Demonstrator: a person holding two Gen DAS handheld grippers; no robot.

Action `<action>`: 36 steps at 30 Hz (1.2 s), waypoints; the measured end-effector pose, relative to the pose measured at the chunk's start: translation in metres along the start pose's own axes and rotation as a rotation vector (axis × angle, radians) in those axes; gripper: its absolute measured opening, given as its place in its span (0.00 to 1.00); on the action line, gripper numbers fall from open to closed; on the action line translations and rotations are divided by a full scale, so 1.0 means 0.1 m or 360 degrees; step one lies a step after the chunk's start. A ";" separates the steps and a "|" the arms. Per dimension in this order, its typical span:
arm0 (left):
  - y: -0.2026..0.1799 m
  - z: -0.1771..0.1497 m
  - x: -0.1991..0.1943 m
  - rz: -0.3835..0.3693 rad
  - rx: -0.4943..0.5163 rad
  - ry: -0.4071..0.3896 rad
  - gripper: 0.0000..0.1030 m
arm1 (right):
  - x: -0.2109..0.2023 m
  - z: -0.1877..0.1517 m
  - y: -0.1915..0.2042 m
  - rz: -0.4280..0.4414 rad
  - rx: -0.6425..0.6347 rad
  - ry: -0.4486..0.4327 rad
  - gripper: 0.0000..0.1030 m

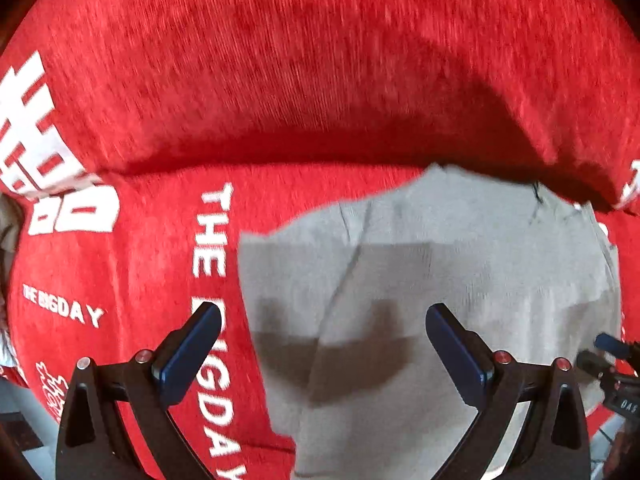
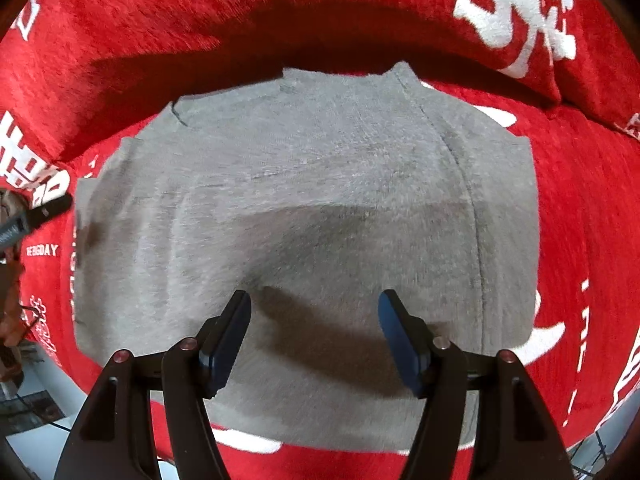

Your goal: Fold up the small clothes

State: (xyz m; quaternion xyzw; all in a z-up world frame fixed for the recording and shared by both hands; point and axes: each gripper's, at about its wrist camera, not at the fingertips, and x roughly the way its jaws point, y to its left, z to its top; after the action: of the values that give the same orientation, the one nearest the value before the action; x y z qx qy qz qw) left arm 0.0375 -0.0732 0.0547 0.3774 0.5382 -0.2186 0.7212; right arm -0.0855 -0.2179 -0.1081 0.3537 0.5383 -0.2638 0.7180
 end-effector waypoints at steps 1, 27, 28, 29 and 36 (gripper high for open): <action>0.04 -0.03 0.02 0.0011 -0.0006 0.0007 1.00 | -0.04 -0.02 0.02 0.0016 0.0008 -0.0008 0.68; 1.26 -1.09 0.85 0.0002 -0.0383 0.0073 1.00 | 0.80 0.91 2.37 0.0017 -0.0164 0.0035 0.38; 1.33 -1.08 0.88 0.0009 -0.0395 0.0070 1.00 | 0.85 0.90 2.37 0.0020 -0.0156 0.0036 0.18; 1.44 -1.11 0.90 0.0007 -0.0404 0.0072 1.00 | 0.86 0.89 2.35 0.0059 -0.0144 0.0047 0.07; 1.79 -0.98 1.12 -0.0047 -0.0425 0.0083 1.00 | 0.81 0.79 2.66 0.0270 -0.0435 0.0040 0.03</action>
State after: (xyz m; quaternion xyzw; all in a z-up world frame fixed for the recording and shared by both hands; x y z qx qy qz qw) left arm 0.1434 0.1243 -0.0088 0.2757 0.5866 -0.1457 0.7474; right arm 0.1853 -0.1178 -0.1129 0.3001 0.5464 -0.1220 0.7723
